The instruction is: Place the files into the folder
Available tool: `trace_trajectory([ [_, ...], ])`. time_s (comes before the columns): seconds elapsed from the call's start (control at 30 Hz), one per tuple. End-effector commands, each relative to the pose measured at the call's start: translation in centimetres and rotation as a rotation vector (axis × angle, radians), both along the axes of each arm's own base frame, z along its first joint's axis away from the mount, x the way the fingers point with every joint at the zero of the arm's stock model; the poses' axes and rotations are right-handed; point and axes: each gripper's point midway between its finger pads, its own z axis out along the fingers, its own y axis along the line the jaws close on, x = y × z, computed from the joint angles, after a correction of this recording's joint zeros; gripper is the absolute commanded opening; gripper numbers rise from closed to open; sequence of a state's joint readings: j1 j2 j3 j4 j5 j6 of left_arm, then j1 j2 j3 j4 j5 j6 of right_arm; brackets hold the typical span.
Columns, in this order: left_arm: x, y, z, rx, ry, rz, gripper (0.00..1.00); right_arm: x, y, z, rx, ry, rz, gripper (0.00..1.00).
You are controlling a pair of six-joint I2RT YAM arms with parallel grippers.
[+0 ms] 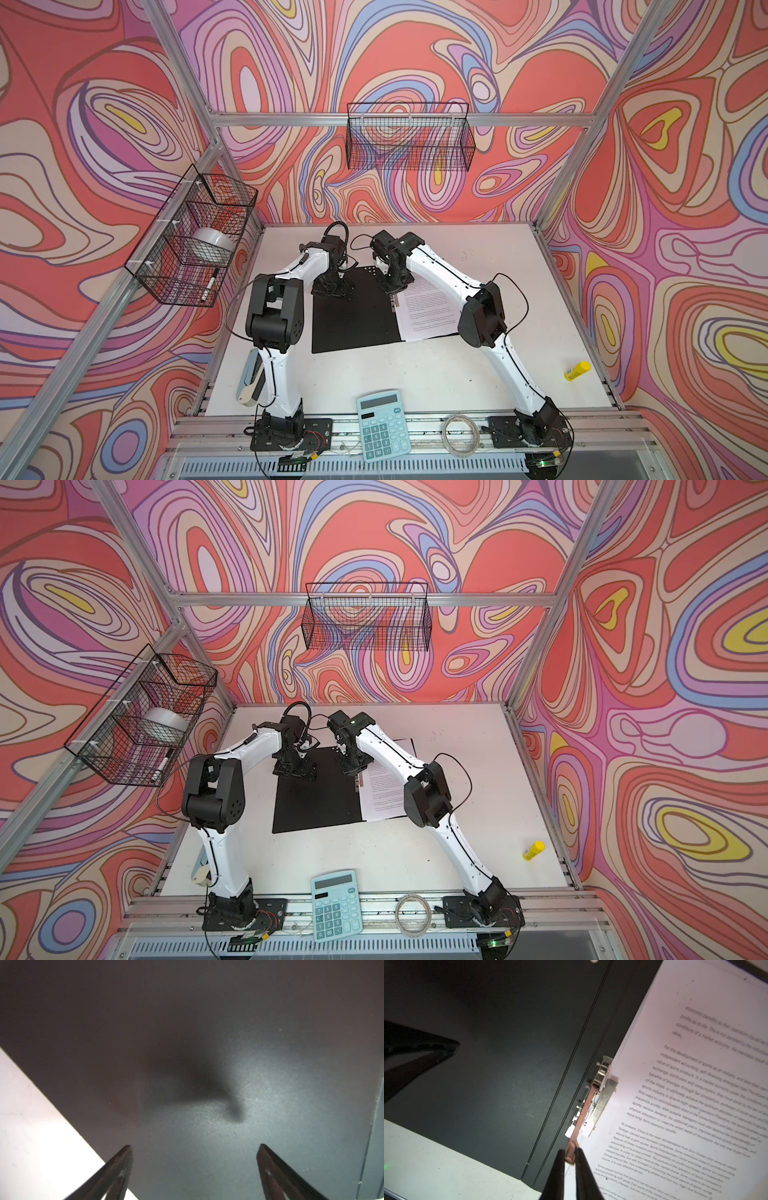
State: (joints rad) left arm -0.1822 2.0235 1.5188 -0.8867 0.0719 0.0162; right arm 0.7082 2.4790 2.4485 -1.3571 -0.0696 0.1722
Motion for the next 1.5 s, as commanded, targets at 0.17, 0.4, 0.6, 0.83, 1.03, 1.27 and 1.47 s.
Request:
trace_trajectory([
  [0.17, -0.5, 1.3, -0.9, 0.067, 0.028, -0.042, 0.92, -0.7, -0.7, -1.7, -0.041, 0.047, 0.012, 0.11],
  [0.4, -0.5, 1.5, -1.3, 0.077, 0.038, -0.055, 0.92, -1.1, -1.2, -2.3, -0.068, 0.065, 0.024, 0.11],
  [0.6, -0.5, 1.4, -1.7, 0.076, 0.046, -0.074, 0.92, -1.5, -1.6, -2.8, -0.087, 0.082, 0.029, 0.11],
  [0.83, -0.4, 1.5, -2.0, 0.083, 0.060, -0.078, 0.92, -2.0, -1.9, -3.6, -0.101, 0.109, 0.036, 0.11],
  [1.03, -0.5, 1.5, -2.2, 0.088, 0.064, -0.083, 0.92, -2.2, -2.1, -4.2, -0.114, 0.119, 0.041, 0.10],
  [1.27, -0.6, 1.6, -2.5, 0.092, 0.070, -0.084, 0.92, -2.3, -2.2, -5.1, -0.125, 0.132, 0.041, 0.10],
  [1.47, -0.6, 1.8, -2.7, 0.099, 0.075, -0.091, 0.92, -2.5, -2.3, -5.7, -0.133, 0.147, 0.044, 0.10],
])
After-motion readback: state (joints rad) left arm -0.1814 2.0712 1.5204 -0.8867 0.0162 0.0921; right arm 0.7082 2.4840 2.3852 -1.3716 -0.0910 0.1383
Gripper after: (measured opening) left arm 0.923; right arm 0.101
